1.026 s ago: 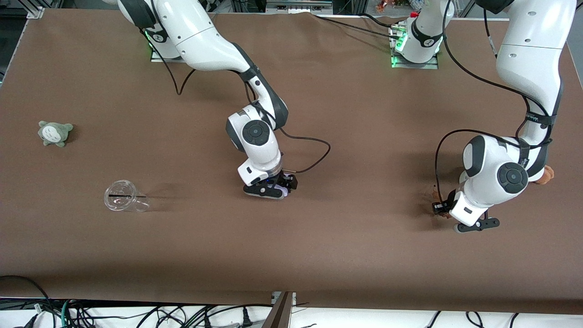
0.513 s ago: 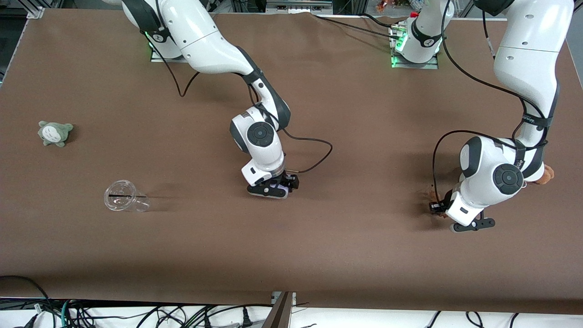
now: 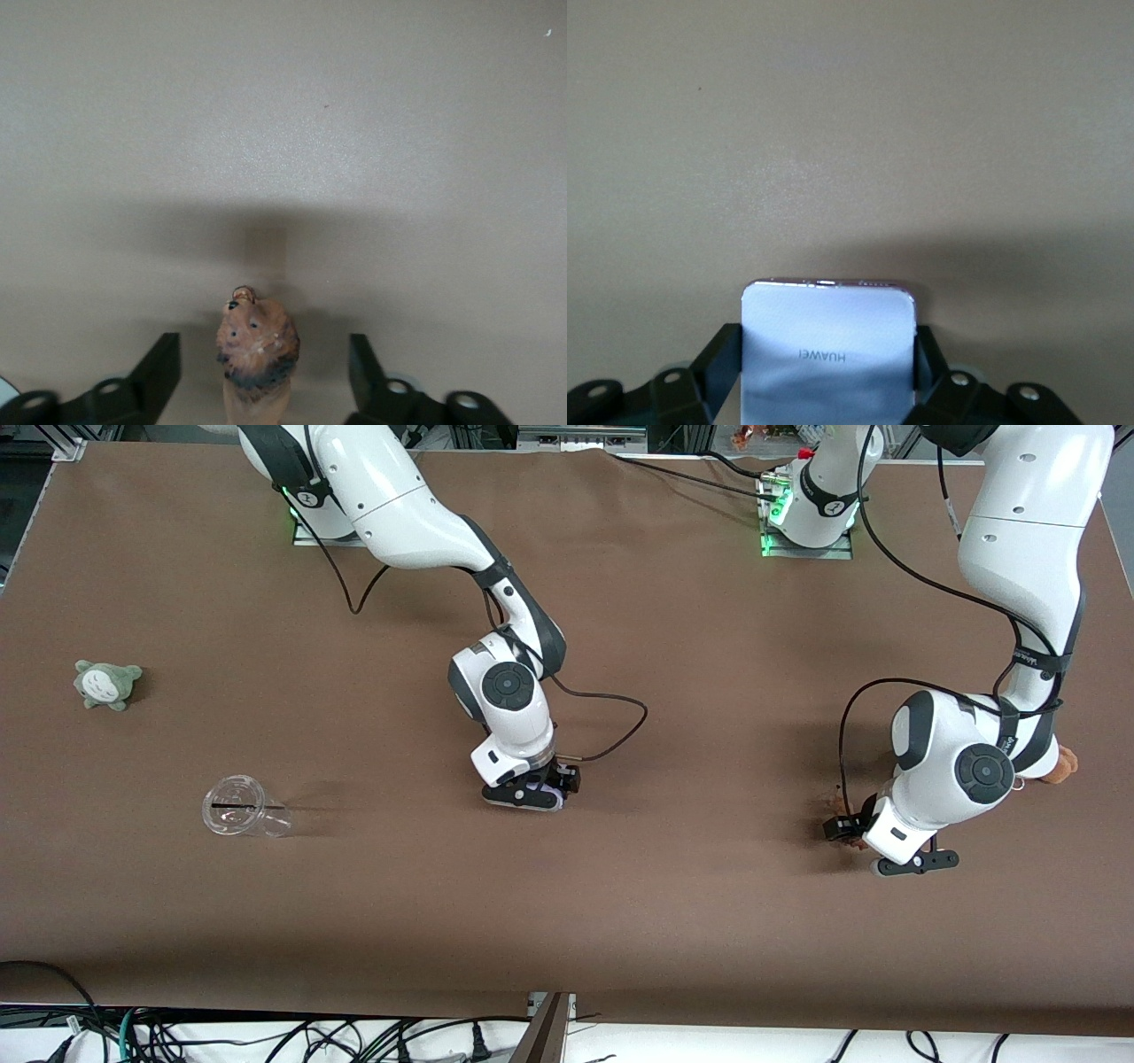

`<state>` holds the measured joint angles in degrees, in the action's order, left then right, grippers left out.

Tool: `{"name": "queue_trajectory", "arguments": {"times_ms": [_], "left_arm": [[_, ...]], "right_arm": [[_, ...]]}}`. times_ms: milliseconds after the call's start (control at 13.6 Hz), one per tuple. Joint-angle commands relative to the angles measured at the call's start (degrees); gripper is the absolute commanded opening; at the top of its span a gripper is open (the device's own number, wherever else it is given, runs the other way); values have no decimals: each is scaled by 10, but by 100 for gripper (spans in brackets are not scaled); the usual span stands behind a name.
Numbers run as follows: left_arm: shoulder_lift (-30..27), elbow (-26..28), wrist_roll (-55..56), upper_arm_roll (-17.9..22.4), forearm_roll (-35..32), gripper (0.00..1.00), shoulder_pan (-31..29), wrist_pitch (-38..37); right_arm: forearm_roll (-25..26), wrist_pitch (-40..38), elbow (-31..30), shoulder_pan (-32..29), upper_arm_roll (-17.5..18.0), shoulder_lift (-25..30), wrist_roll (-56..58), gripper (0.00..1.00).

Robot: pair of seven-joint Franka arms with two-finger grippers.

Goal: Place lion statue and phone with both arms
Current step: 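Lift the phone with the right gripper while the left gripper lowers the lion, then carry the phone beside the cup while the left gripper releases the lion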

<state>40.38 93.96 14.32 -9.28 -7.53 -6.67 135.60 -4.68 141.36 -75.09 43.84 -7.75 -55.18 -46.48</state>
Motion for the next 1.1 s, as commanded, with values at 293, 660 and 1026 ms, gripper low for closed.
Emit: {"name": "queue_trajectory", "arguments": {"times_ms": [293, 660, 1026], "left_arm": [[-57, -11, 2, -20, -8, 100, 1, -51], [-134, -26, 34, -58, -6, 100, 1, -171], [-230, -26, 31, -64, 13, 100, -10, -300]], "right_arm": [[-9, -172, 42, -97, -3, 49, 158, 49], [-9, -201, 29, -190, -6, 55, 319, 49], [-9, -205, 4, -237, -8, 58, 396, 49]]}}
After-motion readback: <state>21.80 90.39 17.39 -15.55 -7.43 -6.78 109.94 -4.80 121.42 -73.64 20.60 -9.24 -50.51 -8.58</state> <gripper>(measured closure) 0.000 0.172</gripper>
